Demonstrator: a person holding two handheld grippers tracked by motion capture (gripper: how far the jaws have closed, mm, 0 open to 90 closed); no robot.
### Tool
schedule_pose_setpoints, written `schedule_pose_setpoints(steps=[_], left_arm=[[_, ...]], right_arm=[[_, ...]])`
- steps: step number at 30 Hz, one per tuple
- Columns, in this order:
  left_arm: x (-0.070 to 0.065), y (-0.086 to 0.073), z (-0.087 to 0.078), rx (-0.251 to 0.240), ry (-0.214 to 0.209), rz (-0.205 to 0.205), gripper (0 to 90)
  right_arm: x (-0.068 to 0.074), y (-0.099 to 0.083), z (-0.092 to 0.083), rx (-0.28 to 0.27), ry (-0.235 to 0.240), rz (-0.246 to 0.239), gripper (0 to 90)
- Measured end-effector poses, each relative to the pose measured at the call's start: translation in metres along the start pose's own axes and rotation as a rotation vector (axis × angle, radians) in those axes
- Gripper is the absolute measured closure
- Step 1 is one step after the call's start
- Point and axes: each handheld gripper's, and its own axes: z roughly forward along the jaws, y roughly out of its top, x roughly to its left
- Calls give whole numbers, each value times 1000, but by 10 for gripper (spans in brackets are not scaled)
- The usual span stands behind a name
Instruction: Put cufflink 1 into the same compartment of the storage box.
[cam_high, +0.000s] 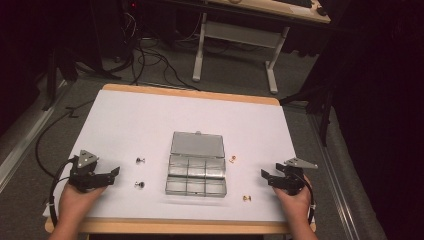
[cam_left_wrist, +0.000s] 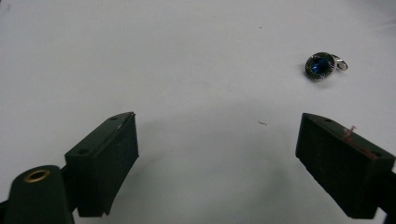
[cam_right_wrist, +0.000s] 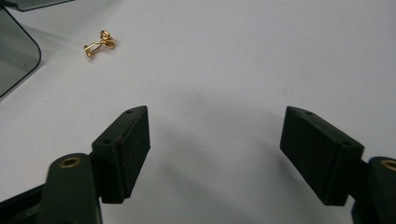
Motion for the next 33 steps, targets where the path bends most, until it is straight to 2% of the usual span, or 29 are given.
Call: schedule_pose_setpoints(steps=[3,9,13,19,23,25,26,28,30,33], left_arm=[[1,-1,-2,-19,3,-5,154],[5,-1,-2,-26,-12,-36,170],[4,-1,-3,-21,-15,-30,187],[5,-1,-3,-21,-15,-32,214],[5,-1,-2,-19,-16,-31,217],[5,-1,-2,-14,-19,-35,217],[5,-1,-2,-14,-19,-35,217],[5,-1,-2,-17,-16,-35,216],[4,-1,-2,-10,-16,-29,217],[4,0,-1,-5,-17,-32,217]], right_arm=[[4,-1,-1,-14,-10,-38,305],[7,-2,-3,-28,-35,-50,318],[11,-3,-4,-41,-64,-73,339],[10,-3,-4,-41,-51,-67,379],[11,-3,-5,-42,-64,-81,369],[12,-3,-6,-80,-82,-64,338],[14,-3,-7,-94,-103,-20,307],[18,1,-3,-74,-69,10,323],[30,7,4,-50,-61,-23,373],[44,16,12,-40,-60,-38,438]])
